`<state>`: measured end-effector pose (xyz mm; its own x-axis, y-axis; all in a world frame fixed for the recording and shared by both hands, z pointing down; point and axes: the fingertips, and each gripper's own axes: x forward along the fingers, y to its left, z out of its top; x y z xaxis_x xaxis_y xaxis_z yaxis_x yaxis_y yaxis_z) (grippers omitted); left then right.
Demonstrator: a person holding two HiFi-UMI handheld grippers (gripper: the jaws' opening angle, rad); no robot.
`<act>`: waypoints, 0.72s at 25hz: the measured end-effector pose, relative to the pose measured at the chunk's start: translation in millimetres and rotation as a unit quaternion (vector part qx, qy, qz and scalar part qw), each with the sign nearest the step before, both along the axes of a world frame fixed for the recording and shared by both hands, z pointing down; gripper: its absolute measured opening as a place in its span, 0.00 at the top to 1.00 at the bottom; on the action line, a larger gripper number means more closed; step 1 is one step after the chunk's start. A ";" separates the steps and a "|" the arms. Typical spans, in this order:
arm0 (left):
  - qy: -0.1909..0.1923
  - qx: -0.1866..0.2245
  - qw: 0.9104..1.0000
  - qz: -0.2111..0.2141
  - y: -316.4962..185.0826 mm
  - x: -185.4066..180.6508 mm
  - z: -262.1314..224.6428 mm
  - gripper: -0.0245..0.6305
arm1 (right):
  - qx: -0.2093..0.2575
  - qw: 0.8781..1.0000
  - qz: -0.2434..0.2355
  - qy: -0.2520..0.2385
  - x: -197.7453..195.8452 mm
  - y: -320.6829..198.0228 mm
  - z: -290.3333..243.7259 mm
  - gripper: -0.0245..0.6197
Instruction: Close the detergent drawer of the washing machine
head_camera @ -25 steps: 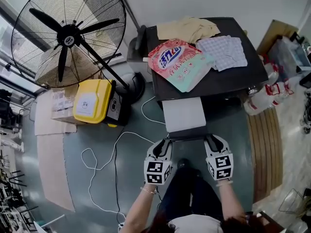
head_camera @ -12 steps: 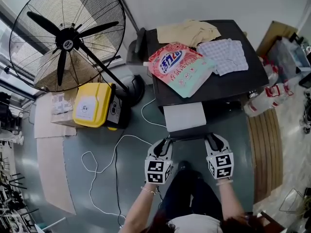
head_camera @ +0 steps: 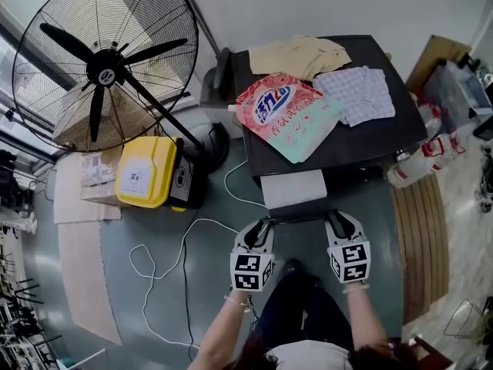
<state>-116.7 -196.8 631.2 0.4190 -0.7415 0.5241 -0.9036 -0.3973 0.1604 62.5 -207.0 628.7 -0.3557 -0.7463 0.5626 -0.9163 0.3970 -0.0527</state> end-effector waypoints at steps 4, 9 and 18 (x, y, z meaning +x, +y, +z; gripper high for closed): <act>0.002 0.001 1.000 0.000 -9.5 -1.8 0.2 0.79 | 0.002 1.000 0.004 0.001 -1.3 -9.6 -0.6 0.77; 0.006 0.004 1.000 0.004 -20.0 -2.9 -1.6 0.79 | 0.004 1.000 0.010 0.002 -2.4 -20.2 -1.8 0.77; 0.016 -0.001 1.000 0.007 -29.2 -5.3 -1.4 0.79 | 0.003 1.000 0.023 0.006 -3.9 -28.7 -0.9 0.77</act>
